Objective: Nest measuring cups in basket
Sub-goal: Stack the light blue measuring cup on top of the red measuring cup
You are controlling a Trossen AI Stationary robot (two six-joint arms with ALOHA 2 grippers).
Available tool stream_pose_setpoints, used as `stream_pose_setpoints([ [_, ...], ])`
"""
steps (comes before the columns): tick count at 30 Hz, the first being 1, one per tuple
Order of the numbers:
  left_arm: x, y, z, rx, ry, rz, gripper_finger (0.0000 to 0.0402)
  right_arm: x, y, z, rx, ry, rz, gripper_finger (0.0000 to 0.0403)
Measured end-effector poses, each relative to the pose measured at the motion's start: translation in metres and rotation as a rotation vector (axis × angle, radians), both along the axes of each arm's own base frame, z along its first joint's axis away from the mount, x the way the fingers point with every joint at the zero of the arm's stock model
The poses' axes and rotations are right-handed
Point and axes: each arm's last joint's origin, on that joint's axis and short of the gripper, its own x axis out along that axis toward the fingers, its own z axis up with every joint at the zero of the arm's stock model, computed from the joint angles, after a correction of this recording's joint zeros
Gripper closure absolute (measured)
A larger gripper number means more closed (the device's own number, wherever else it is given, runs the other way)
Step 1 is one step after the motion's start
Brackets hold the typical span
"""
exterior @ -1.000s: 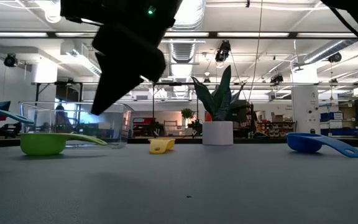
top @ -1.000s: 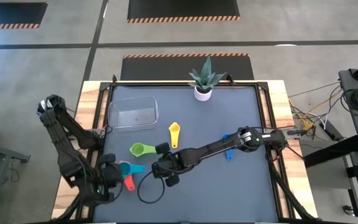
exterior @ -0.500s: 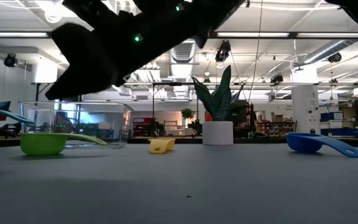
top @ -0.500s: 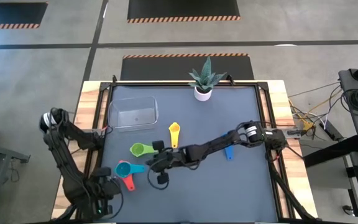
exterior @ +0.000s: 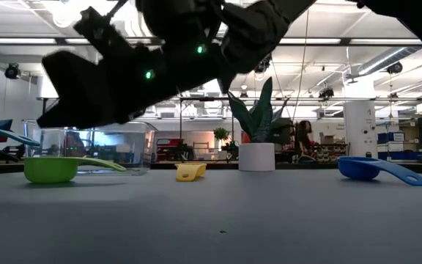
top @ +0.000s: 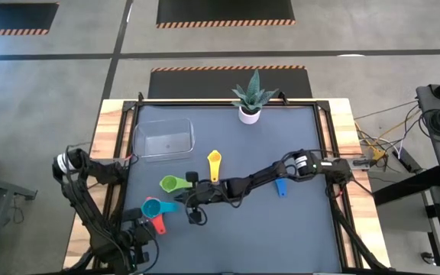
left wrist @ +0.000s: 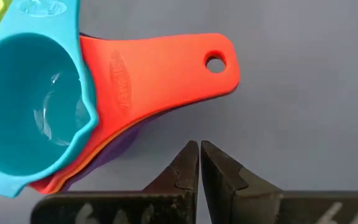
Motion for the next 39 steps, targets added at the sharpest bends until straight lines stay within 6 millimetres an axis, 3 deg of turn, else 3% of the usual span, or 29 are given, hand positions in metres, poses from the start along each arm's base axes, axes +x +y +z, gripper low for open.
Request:
stream_pose_setpoints([
  [6,0.002,0.0,-0.001,0.001,-0.033,0.035,0.0402,0.003,0.0,-0.018,0.011,-0.011,-0.003,0.0394],
  [13,0.007,0.002,0.0,0.019,-0.1,0.067,0.0402,0.003,0.004,-0.024,0.041,0.001,0.043,0.0394],
  [28,0.01,0.003,-0.003,0.041,-0.137,0.085,0.0402,-0.006,0.055,-0.017,0.06,-0.04,0.157,0.0394],
  [33,0.01,0.003,-0.003,0.036,-0.14,0.098,0.0402,-0.006,0.045,-0.016,-0.034,0.013,0.037,0.0394],
  [39,0.01,0.003,-0.003,0.028,-0.144,0.105,0.0402,0.002,0.032,-0.016,0.047,-0.017,0.037,0.0394],
])
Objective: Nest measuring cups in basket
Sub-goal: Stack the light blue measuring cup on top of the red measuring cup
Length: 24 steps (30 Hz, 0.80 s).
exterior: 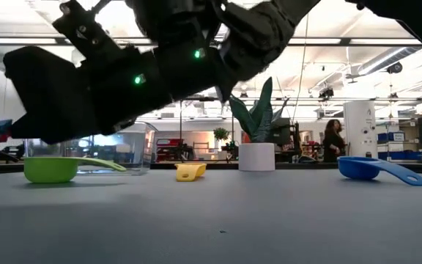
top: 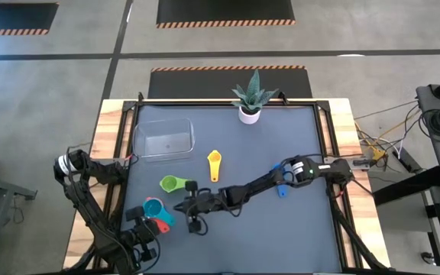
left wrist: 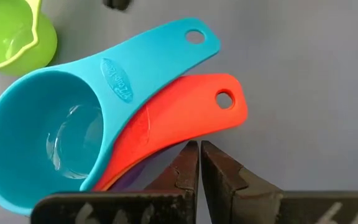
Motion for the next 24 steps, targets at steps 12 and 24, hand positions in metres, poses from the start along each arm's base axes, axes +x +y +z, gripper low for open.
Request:
stream_pose_setpoints([
  [12,0.0,0.0,0.0,-0.01,-0.006,0.025,0.0402,0.002,0.027,0.008,0.045,-0.067,0.097,0.0394],
  [24,0.003,0.001,0.001,-0.016,-0.092,0.083,0.0402,0.003,0.019,0.009,-0.088,-0.002,-0.015,0.0394],
])
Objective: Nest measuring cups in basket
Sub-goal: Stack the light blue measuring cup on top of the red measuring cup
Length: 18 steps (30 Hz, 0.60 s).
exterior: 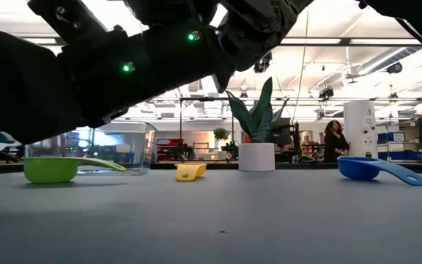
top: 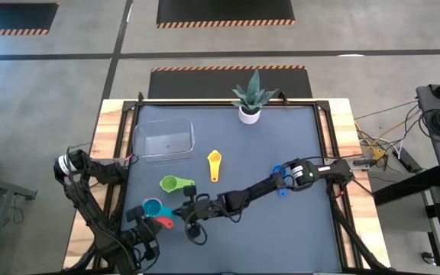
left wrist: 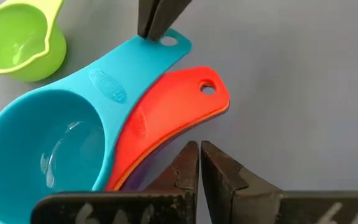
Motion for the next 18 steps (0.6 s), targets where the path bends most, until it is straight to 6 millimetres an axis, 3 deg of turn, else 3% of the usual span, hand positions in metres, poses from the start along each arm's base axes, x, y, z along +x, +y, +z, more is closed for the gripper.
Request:
stream_pose_setpoints([
  [10,0.0,0.0,0.0,-0.004,-0.003,0.003,0.0402,0.002,-0.01,0.007,-0.026,-0.018,-0.075,0.0394],
  [18,0.001,0.0,0.0,-0.008,-0.039,0.031,0.0402,0.005,-0.018,-0.001,0.073,0.006,-0.048,0.0394],
])
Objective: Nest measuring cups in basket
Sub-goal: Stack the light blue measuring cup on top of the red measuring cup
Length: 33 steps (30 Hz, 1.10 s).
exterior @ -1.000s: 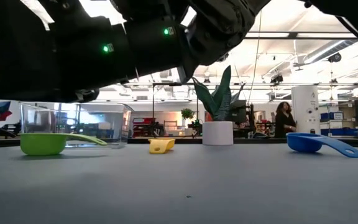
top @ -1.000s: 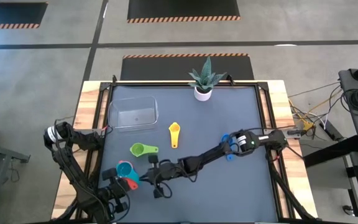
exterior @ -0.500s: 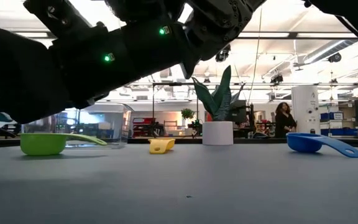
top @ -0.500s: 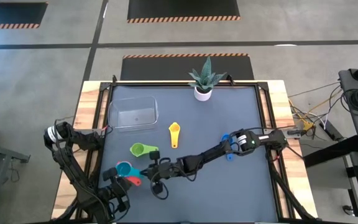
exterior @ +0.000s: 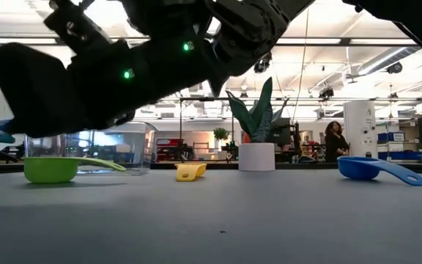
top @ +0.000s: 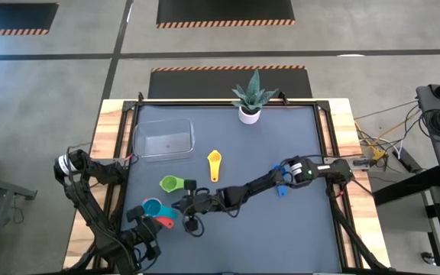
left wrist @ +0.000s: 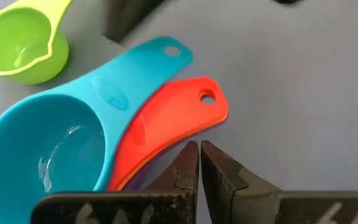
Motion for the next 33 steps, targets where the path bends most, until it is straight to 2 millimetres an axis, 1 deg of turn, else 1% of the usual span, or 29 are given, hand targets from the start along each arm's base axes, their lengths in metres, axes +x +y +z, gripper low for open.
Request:
stream_pose_setpoints([
  [3,0.001,0.0,0.0,0.0,-0.025,0.015,0.0402,-0.001,0.006,-0.003,0.007,0.009,0.027,0.0394],
  [9,0.001,0.001,0.0,-0.001,-0.027,0.019,0.0402,-0.005,0.024,0.001,0.034,-0.003,0.11,0.0394],
  [12,0.001,0.001,0.0,-0.001,-0.027,0.02,0.0402,-0.006,0.029,0.001,0.0,-0.003,0.11,0.0394],
  [14,0.001,0.001,0.0,-0.001,-0.027,0.02,0.0402,-0.007,0.029,0.001,-0.04,0.0,0.071,0.0394],
  [18,0.001,0.001,0.0,-0.002,-0.026,0.02,0.0402,-0.005,0.019,0.002,-0.093,0.016,-0.011,0.0394],
  [21,0.001,0.001,0.0,-0.002,-0.026,0.02,0.0402,-0.003,0.011,0.003,-0.074,0.019,-0.026,0.0394],
  [24,0.001,0.001,0.0,-0.002,-0.026,0.02,0.0402,-0.002,0.007,0.001,-0.022,0.022,-0.004,0.0394],
  [27,0.002,0.001,0.0,0.001,-0.031,0.021,0.0402,-0.002,0.008,0.001,0.016,0.021,0.027,0.0394],
  [33,0.004,0.003,0.001,0.005,-0.032,0.03,0.0402,-0.004,0.022,0.001,0.027,0.004,0.078,0.0394],
])
